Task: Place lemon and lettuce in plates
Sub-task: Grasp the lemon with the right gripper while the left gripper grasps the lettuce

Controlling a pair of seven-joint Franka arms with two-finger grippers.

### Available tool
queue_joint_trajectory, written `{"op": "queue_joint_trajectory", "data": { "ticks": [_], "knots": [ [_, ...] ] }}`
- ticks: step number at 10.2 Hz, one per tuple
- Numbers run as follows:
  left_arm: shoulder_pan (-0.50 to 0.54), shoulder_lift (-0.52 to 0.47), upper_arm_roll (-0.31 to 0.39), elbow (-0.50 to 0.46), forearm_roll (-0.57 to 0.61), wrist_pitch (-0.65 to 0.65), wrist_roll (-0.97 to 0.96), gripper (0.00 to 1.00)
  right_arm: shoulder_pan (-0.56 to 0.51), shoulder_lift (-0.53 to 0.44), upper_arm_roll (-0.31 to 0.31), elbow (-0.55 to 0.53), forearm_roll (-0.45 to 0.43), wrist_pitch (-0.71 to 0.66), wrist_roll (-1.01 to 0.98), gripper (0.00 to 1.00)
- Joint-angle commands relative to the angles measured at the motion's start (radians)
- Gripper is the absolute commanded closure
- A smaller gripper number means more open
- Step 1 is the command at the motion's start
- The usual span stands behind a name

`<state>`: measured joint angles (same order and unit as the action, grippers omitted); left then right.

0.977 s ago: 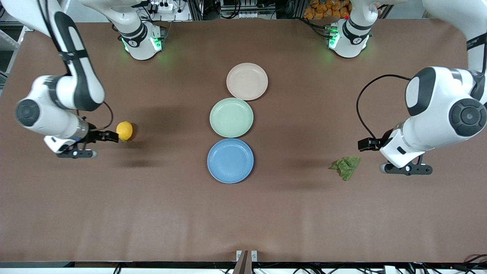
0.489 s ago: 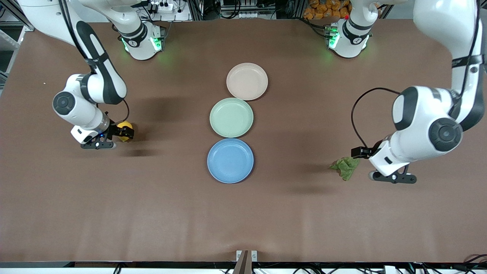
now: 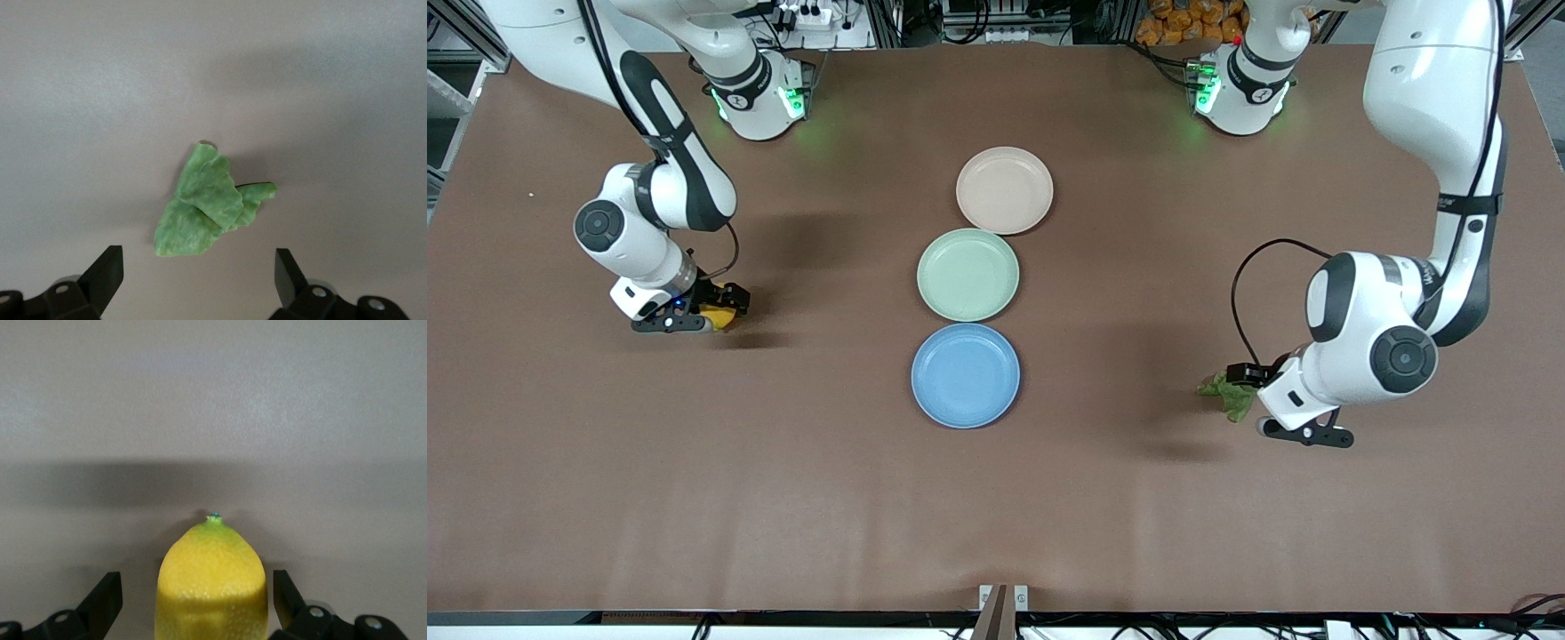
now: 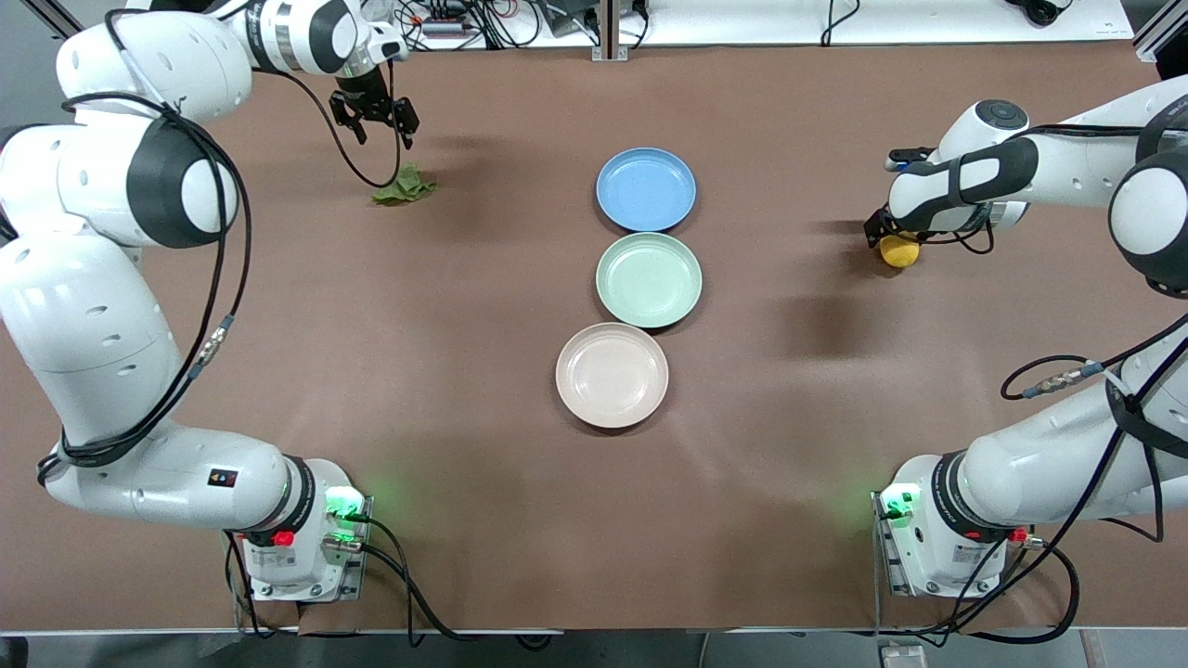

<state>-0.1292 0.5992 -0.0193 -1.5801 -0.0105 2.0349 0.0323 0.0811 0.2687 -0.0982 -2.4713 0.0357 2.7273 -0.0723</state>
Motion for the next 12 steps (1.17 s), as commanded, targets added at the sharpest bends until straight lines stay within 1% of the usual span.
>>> {"op": "queue_joint_trajectory", "data": {
  "ticks": [1,2,3,4,5,6,7,8,9,10,12],
  "knots": [
    [0.002,0.014,0.002,-0.024,0.017,0.045,0.061,0.00,0.002,-0.011,-0.001,-0.044,0.006,0.041,-0.014,0.00],
    [-0.004,0.027,0.004,-0.037,0.020,0.074,0.069,0.00,0.002,0.000,-0.003,-0.046,0.006,0.049,-0.014,0.00],
    [-0.006,0.046,0.004,-0.047,0.020,0.102,0.083,0.00,0.000,0.003,-0.002,-0.044,0.006,0.051,-0.014,0.10],
    [-0.013,0.066,0.002,-0.058,0.033,0.126,0.096,0.00,0.002,0.004,-0.001,-0.044,0.006,0.054,-0.014,0.27],
    [-0.016,0.071,0.002,-0.075,0.050,0.158,0.097,0.00,0.002,0.009,-0.001,-0.043,0.006,0.054,-0.014,0.50],
    [-0.018,0.071,0.002,-0.102,0.053,0.200,0.097,0.00,0.000,0.015,-0.001,-0.038,0.006,0.051,-0.012,0.76],
    [-0.020,0.071,0.002,-0.119,0.056,0.230,0.098,0.00,0.002,0.020,-0.001,-0.029,0.006,0.040,-0.009,0.96],
    [-0.023,0.079,0.002,-0.121,0.057,0.243,0.100,0.00,0.003,0.020,-0.001,-0.017,0.006,0.035,0.000,1.00],
    [-0.033,0.086,0.002,-0.120,0.057,0.243,0.103,0.00,0.002,0.018,-0.001,-0.002,0.006,0.023,-0.001,1.00],
    [-0.033,0.099,0.002,-0.120,0.058,0.254,0.106,0.00,0.002,0.009,-0.001,0.050,0.006,-0.050,-0.003,1.00],
    [-0.029,0.102,0.002,-0.119,0.057,0.254,0.138,0.00,0.000,0.006,-0.001,0.232,0.009,-0.333,0.002,1.00]
  ]
}}
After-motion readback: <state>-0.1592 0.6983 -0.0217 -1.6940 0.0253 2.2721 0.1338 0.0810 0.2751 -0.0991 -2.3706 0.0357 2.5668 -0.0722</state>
